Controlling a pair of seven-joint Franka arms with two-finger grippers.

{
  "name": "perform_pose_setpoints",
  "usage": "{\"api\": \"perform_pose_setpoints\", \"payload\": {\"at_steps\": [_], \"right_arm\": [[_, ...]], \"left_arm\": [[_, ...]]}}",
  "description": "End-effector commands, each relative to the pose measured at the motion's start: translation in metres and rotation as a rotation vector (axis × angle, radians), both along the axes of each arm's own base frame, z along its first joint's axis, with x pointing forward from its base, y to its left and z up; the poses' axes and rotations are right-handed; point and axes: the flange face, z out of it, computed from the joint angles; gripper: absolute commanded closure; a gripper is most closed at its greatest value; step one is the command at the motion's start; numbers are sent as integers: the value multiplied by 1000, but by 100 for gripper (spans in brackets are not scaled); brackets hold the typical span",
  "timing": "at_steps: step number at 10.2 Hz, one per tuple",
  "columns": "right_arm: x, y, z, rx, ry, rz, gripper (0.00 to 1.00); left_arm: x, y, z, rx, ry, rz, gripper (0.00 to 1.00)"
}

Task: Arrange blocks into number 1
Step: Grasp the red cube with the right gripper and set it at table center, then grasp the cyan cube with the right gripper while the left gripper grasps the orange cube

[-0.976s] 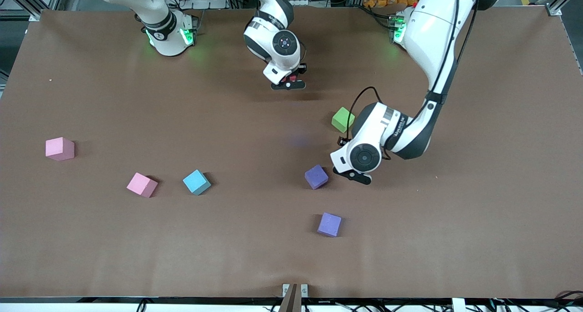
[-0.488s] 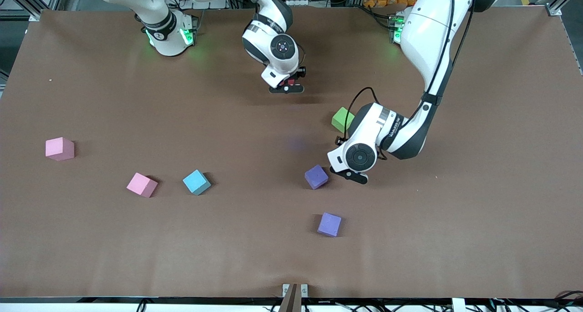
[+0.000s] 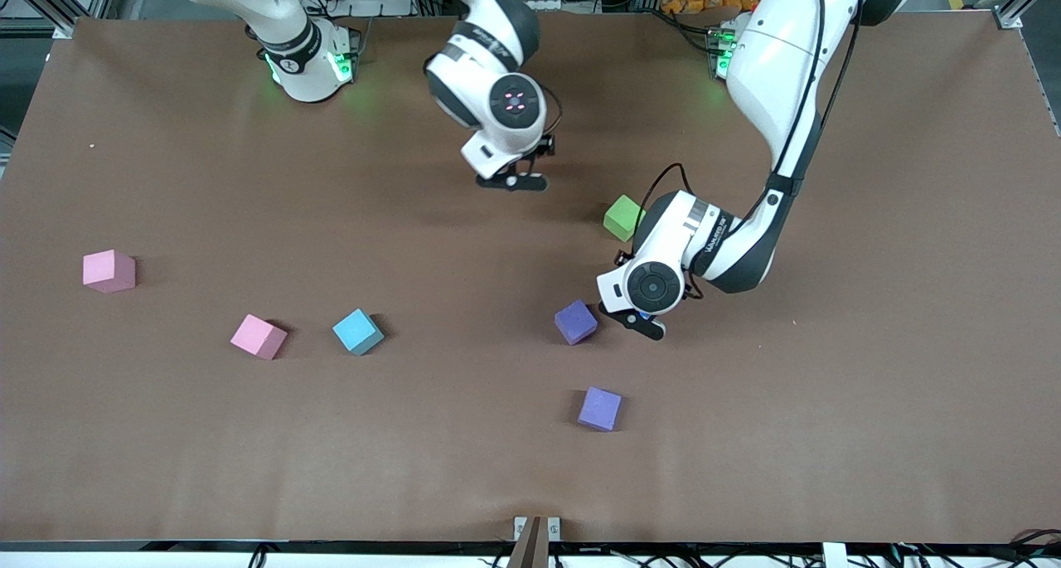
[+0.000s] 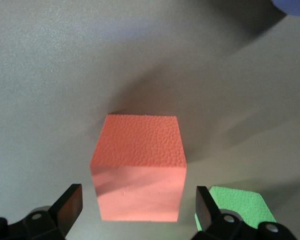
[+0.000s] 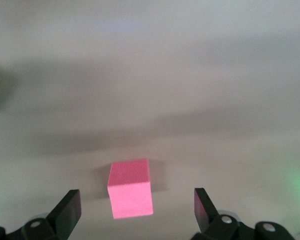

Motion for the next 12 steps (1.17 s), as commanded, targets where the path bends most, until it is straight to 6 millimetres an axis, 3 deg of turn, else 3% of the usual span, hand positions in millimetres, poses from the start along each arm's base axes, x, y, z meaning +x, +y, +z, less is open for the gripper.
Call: {"api": "perform_pose_setpoints", "payload": {"at_steps": [1, 2, 3, 4, 5, 6, 8, 10, 12], "right_arm": [[56, -49, 11, -59, -96, -36, 0], [83, -74, 12, -94, -147, -41, 0], [112, -107, 13, -107, -172, -18, 0], [134, -137, 13, -87, -177, 126, 0], [159, -171, 16, -51, -174, 197, 0], [180, -205, 16, -27, -169, 241, 0], [212, -248, -3, 37, -160, 406, 0], [235, -275, -33, 89, -202, 472, 0], [246, -286, -55, 84, -247, 540, 0]], "left_arm": [[4, -4, -6, 8, -26, -4, 0], [4, -5, -7, 8, -27, -4, 0], [5, -4, -6, 7, -28, -4, 16], [5, -4, -5, 5, -29, 1, 35], [5, -5, -3, 3, -31, 3, 47], [6, -5, 0, 7, -40, 28, 50], [12, -12, 29, 23, -88, 128, 50], [5, -19, 48, 98, -84, 296, 49], [3, -28, 73, 78, -51, 460, 45]]}}
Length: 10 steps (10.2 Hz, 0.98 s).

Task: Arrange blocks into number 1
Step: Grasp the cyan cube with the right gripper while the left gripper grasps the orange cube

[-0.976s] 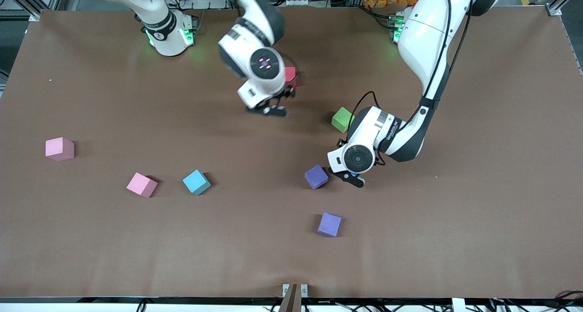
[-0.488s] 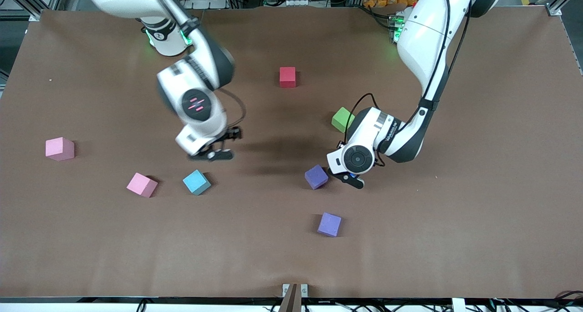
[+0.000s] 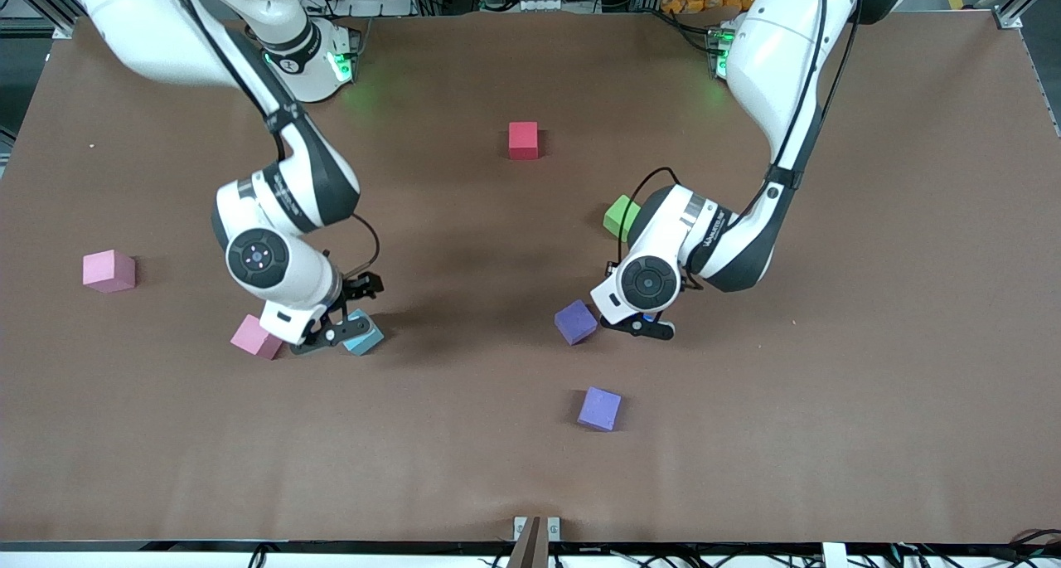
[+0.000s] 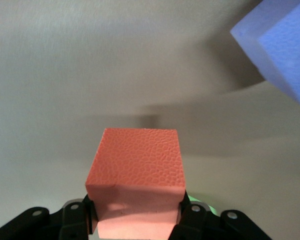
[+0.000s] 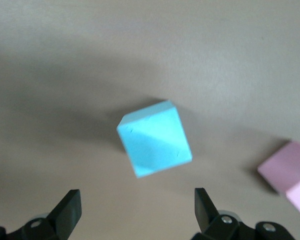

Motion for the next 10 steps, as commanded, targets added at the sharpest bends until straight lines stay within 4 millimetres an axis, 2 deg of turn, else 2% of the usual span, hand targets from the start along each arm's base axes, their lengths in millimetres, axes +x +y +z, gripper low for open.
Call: {"api": "perform_pose_setpoints", "payload": {"at_steps": [1, 3, 6, 9, 10], "right_arm": [[18, -2, -19, 1, -41, 59, 0], [23, 0, -29, 14, -54, 86, 0], [23, 0, -47, 34, -58, 117, 0], [18, 3, -67, 39, -59, 147, 0], [17, 1, -69, 42, -59, 169, 18]], "left_arm": [[-11, -17, 25, -11, 25, 169, 45], [-28, -42, 24, -25, 63, 252, 45], [-62, -93, 22, -49, 73, 281, 45], [-99, -141, 5, -61, 59, 258, 45], [-109, -151, 2, -77, 65, 218, 46]]}}
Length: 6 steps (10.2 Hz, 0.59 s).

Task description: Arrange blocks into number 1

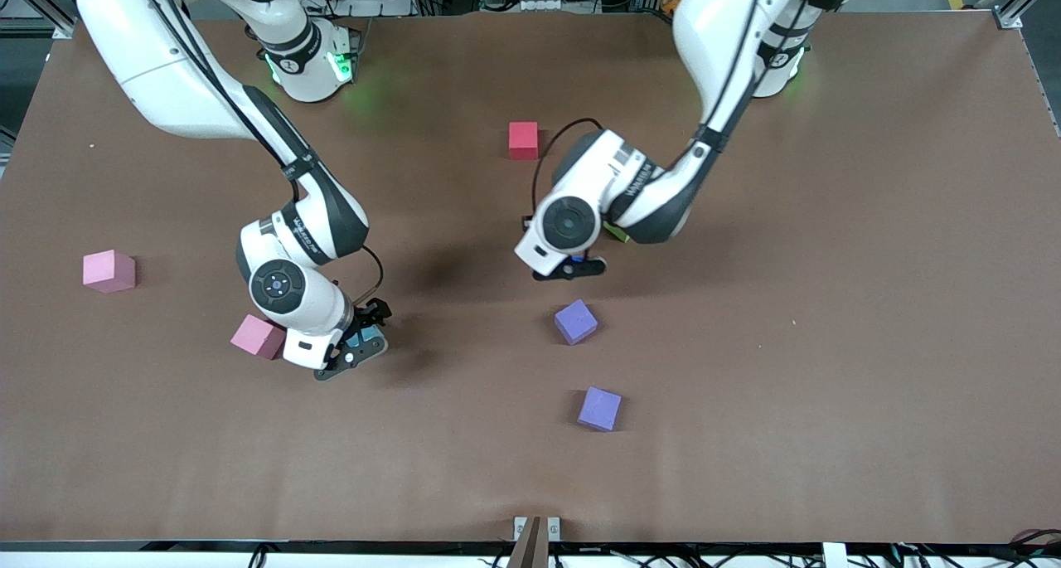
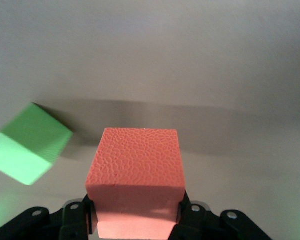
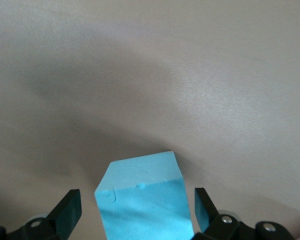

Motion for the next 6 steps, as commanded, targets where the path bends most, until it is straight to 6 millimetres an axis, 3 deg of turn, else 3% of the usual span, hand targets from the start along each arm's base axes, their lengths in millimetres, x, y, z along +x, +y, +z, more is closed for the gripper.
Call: {"api": "perform_pose_setpoints", "payload": {"at_steps": [1, 2, 3, 5, 6], "right_arm": [[2, -7, -6, 2, -7, 69, 52], [3, -13, -6, 2, -5, 73, 83], [2, -14, -6, -3, 3, 67, 95], [3, -9, 4, 1, 3, 40, 100], [4, -3, 7, -1, -1, 0, 100]], "left_arm": [[-22, -23, -8, -42, 6, -59, 46], [-37, -37, -15, -38, 6, -74, 46], [-45, -44, -17, -43, 3, -80, 46], [-67, -64, -19, -72, 35, -54, 46], [-68, -65, -23, -70, 43, -41, 46]]}}
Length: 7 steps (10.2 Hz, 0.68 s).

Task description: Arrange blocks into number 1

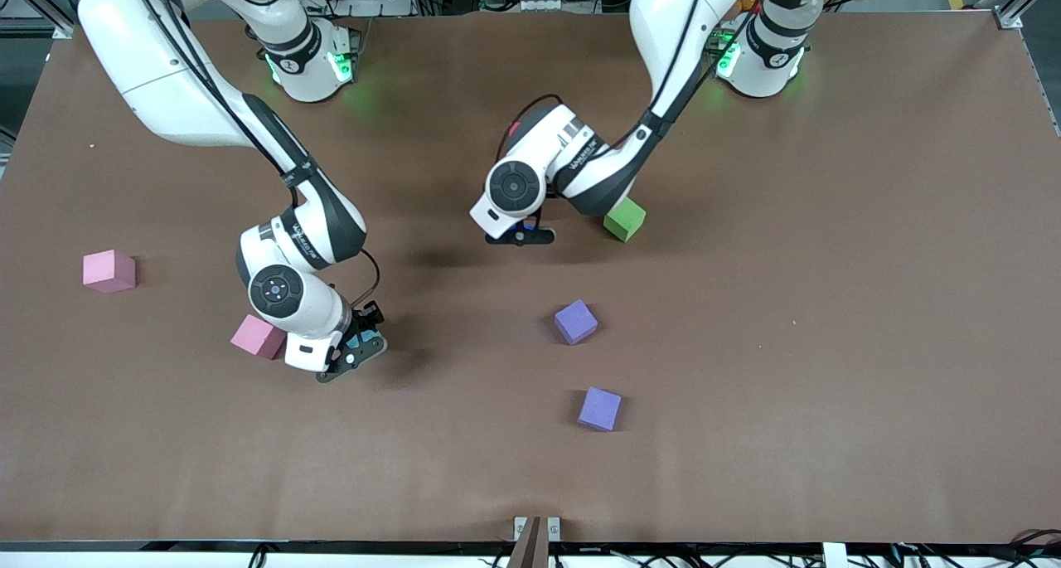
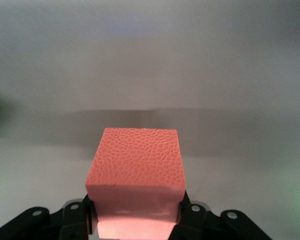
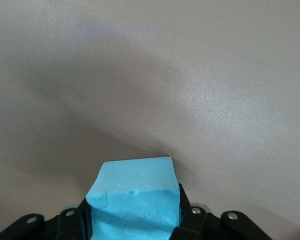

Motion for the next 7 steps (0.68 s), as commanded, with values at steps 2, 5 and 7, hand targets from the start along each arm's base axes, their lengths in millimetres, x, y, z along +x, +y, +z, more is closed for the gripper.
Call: {"api": "perform_pose_setpoints", "payload": {"at_steps": [2, 5, 7], "right_arm": [[1, 9, 13, -1, -5, -37, 100], [0, 13, 14, 0, -8, -32, 100], [3, 13, 17, 2, -12, -37, 100]], "left_arm": [[-4, -3, -7, -10, 17, 29, 46], [-16, 4, -37, 32, 54, 18, 46], [-26, 7, -51, 60, 75, 17, 46]]}}
